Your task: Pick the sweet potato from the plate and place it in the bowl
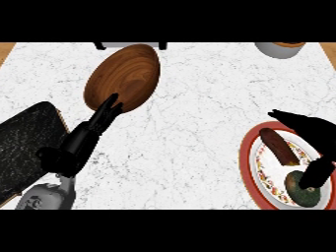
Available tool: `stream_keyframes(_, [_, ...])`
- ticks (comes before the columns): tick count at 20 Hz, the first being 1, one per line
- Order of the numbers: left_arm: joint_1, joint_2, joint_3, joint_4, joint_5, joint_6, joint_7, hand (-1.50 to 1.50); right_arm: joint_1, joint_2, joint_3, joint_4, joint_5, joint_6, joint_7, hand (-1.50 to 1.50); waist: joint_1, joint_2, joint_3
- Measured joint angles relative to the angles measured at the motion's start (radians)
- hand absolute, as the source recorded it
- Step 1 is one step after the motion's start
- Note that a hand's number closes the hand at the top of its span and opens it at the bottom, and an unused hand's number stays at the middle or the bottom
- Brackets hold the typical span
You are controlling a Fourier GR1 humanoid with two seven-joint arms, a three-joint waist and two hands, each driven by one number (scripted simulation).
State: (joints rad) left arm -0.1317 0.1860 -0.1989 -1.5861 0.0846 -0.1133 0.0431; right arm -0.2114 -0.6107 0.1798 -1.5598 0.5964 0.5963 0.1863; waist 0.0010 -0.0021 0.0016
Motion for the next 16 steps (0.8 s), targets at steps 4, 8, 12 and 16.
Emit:
stream_keyframes(4, [0.008,-0.017,0.005,0.005,-0.02,-0.01,-0.015,0.0,-0.021,0.035,-0.004,0.092,0.067,-0.022,-0.033,-1.5,0.002,0.0,0.0])
stream_keyframes(8, [0.007,-0.038,0.009,-0.011,-0.04,-0.008,0.017,0.0,-0.039,0.06,-0.015,0.184,0.121,-0.04,-0.095,-1.5,0.003,0.001,-0.002])
stream_keyframes(12, [-0.01,-0.052,0.03,-0.001,-0.048,-0.021,0.03,0.0,-0.063,0.102,-0.029,0.245,0.166,-0.054,-0.126,-1.5,0.002,-0.001,-0.002])
stream_keyframes(16, [0.015,-0.059,0.031,-0.026,-0.063,-0.031,0.037,0.0,-0.07,0.117,-0.045,0.313,0.201,-0.09,-0.199,1.5,0.003,0.0,-0.003])
